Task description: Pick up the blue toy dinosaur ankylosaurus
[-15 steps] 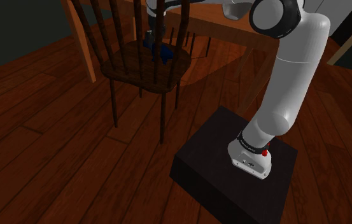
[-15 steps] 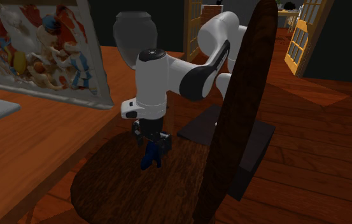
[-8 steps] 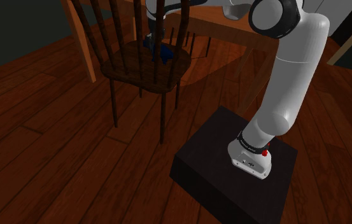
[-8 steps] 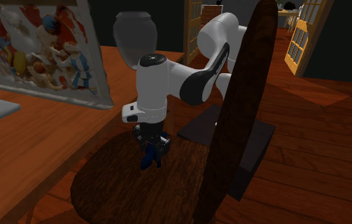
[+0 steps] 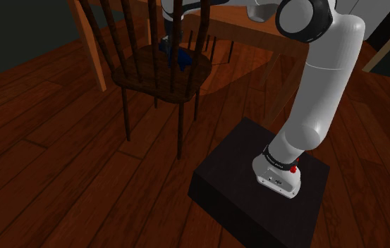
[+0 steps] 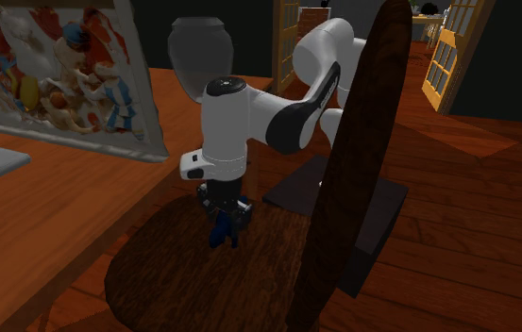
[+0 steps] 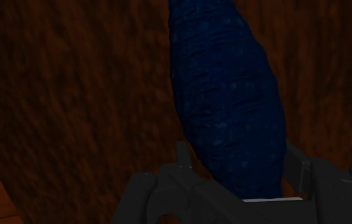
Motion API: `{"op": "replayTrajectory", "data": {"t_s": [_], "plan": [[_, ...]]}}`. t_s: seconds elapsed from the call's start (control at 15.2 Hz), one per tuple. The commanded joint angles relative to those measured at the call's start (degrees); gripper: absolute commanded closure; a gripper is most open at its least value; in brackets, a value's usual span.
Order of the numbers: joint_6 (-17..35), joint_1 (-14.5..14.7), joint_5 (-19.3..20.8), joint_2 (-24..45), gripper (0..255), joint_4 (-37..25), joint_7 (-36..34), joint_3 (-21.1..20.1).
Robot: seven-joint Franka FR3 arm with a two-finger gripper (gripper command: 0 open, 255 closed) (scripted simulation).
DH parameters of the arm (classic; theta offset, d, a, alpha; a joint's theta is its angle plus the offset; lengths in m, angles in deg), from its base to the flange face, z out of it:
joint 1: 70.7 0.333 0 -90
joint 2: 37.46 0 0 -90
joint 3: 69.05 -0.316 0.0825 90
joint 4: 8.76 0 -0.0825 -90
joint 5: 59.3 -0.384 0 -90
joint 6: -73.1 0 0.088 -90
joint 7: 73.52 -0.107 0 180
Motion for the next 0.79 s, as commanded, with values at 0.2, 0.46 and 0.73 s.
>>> {"op": "replayTrajectory", "data": {"t_s": [0.2,0.46,0.73], "plan": [[-3.51,0.04,-0.05,-0.62,255,-2.90,0.16,-0.01],[-6.49,0.05,-0.11,-0.84,255,-5.66,0.34,-0.02],[-9.57,0.06,-0.16,-0.85,255,-8.73,0.53,-0.02]]}}
